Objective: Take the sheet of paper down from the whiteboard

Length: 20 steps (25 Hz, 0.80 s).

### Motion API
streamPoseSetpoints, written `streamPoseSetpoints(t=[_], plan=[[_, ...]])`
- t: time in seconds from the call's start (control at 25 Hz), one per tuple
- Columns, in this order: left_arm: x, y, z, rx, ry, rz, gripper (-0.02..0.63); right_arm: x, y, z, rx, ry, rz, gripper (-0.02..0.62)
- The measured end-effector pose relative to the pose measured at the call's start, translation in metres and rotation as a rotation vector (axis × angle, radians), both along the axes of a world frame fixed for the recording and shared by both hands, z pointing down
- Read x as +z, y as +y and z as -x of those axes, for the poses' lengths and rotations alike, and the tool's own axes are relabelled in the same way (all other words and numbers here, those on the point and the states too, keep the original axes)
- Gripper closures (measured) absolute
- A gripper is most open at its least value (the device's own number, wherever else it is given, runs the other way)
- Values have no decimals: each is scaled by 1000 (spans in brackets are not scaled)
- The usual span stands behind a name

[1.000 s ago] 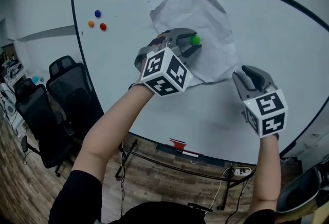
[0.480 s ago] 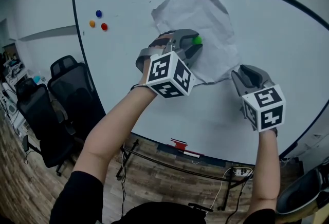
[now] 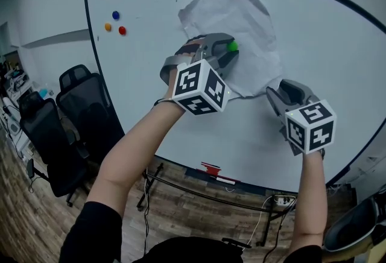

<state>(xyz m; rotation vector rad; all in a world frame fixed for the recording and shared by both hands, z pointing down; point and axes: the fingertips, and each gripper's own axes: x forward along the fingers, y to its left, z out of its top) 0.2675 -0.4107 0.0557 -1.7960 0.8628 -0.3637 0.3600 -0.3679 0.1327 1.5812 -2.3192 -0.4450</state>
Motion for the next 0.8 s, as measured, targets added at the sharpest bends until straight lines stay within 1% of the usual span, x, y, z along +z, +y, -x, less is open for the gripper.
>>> streamPoseSetpoints(t=[0.04, 0.16, 0.28, 0.52, 0.8], plan=[[0, 0, 0, 0, 1, 0, 472, 0, -1, 1, 5, 9, -4, 443], [0, 0, 0, 2, 4, -3, 472, -2, -4, -1, 20, 17, -23, 525], [0, 0, -2, 6, 3, -8, 472, -1, -5, -4, 25, 16, -26, 551], [0, 3, -3, 7, 1, -12, 474, 4, -1, -5, 6, 4, -18, 567], [3, 5, -2, 19, -10, 12, 474, 4, 3, 0, -12, -11, -18, 571]])
